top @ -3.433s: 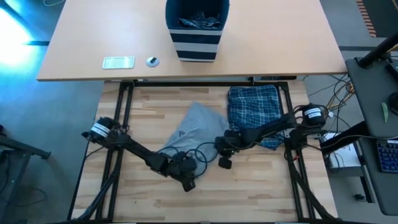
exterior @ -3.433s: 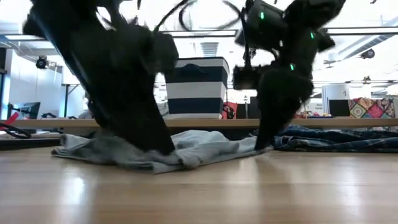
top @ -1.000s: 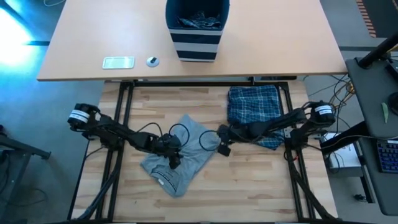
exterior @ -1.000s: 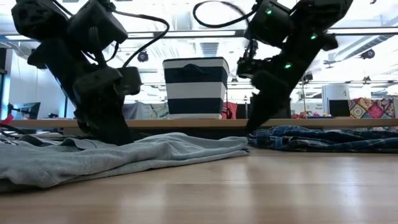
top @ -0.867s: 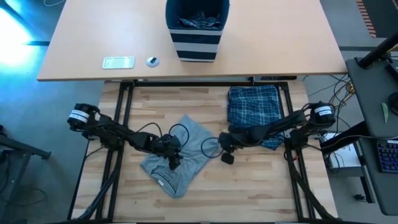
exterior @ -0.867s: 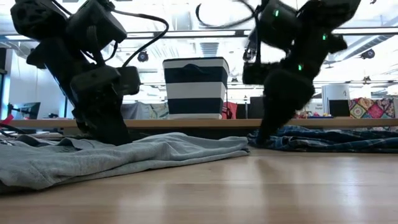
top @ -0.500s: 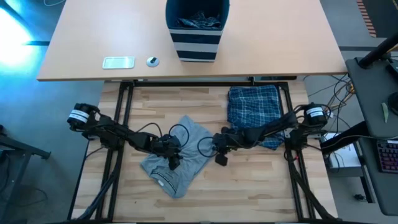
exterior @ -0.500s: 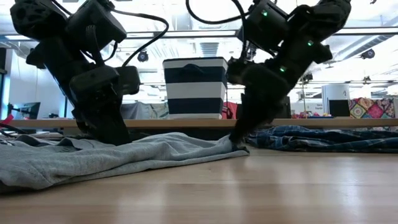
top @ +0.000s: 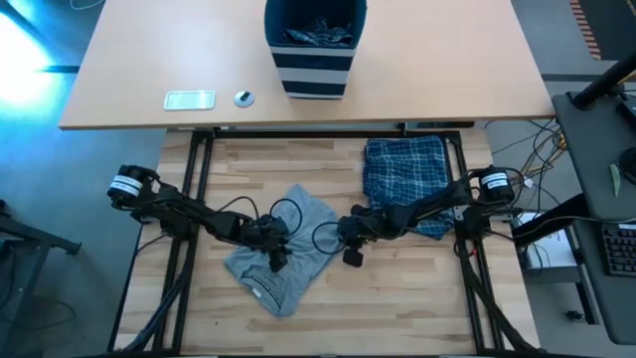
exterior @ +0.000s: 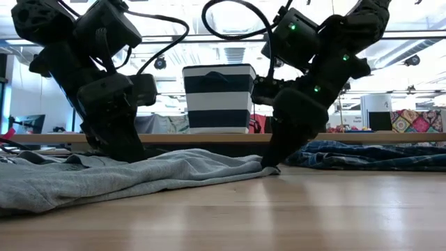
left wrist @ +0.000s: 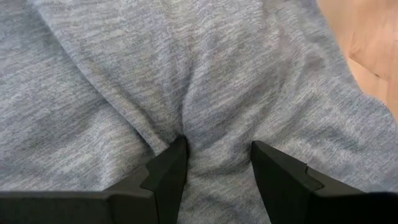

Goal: Fold Laundry from Bin
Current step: Fold the gray shirt

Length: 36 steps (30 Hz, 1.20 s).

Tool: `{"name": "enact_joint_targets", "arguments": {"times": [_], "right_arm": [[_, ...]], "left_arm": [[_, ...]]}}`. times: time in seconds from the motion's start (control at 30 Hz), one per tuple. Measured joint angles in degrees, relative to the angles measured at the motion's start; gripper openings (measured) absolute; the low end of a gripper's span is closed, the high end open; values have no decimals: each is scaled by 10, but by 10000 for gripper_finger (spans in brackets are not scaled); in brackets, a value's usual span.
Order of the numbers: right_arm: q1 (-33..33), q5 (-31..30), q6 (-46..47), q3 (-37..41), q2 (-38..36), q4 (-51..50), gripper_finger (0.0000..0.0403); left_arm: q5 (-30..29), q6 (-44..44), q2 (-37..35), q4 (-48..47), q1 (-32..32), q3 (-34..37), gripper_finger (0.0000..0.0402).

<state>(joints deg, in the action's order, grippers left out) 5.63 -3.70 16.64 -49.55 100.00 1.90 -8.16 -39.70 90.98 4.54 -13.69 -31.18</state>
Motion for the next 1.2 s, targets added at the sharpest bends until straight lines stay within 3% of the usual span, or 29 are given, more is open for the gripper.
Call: {"name": "enact_joint_targets", "arguments": {"times": [0.4, 0.57, 0.87, 1.2], "right_arm": [[0, -211, -8, 2, -94, -191, 11], [0, -156, -25, 4, -108, -168, 11], [-1, -47, -30, 8, -57, -76, 11], [-6, -38, -17, 8, -41, -56, 11]], "left_arm": [[1, 2, 0, -2, 0, 0, 168], [9, 2, -5, -2, 0, 1, 168], [40, 0, -42, -36, -3, -18, 169], [46, 17, -7, -25, -43, -107, 169]]}}
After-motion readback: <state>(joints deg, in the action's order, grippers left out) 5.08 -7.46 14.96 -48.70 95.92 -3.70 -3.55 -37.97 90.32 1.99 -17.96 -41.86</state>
